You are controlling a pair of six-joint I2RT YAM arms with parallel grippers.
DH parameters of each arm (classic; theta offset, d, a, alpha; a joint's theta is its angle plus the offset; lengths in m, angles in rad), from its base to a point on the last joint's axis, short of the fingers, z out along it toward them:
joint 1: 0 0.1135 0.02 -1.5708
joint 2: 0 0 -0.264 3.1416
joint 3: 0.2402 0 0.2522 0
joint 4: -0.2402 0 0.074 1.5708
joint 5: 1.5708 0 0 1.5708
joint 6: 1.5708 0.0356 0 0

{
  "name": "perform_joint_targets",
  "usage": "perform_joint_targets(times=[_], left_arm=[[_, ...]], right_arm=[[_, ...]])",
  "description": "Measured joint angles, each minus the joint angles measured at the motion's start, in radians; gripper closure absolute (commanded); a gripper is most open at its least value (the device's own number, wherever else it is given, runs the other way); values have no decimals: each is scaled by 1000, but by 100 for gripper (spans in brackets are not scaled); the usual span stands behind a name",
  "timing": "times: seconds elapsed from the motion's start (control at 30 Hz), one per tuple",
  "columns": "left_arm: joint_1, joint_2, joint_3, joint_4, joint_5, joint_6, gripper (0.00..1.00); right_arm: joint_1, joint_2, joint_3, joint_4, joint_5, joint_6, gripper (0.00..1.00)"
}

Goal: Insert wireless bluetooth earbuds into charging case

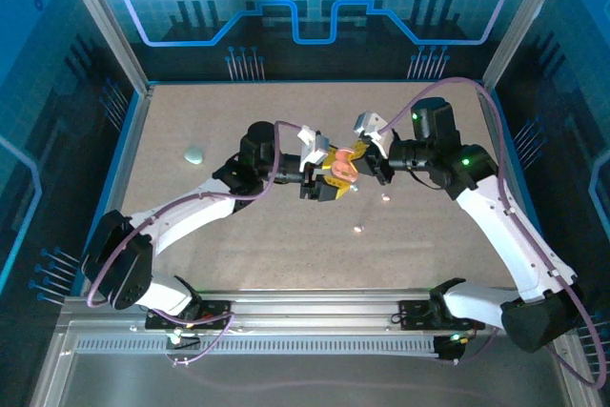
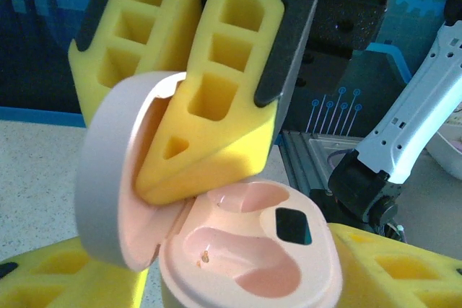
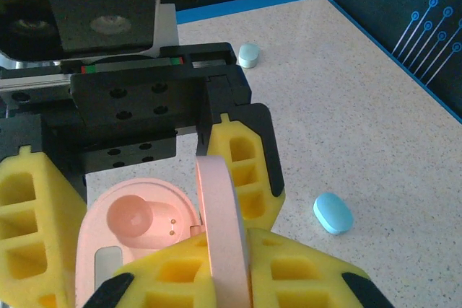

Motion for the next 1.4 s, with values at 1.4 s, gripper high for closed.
perform_joint_targets(times=[1.4], left_arm=[[-3, -9, -68, 46, -146, 24, 68]], right_arm=[[-147, -142, -15, 109, 84, 434, 56]])
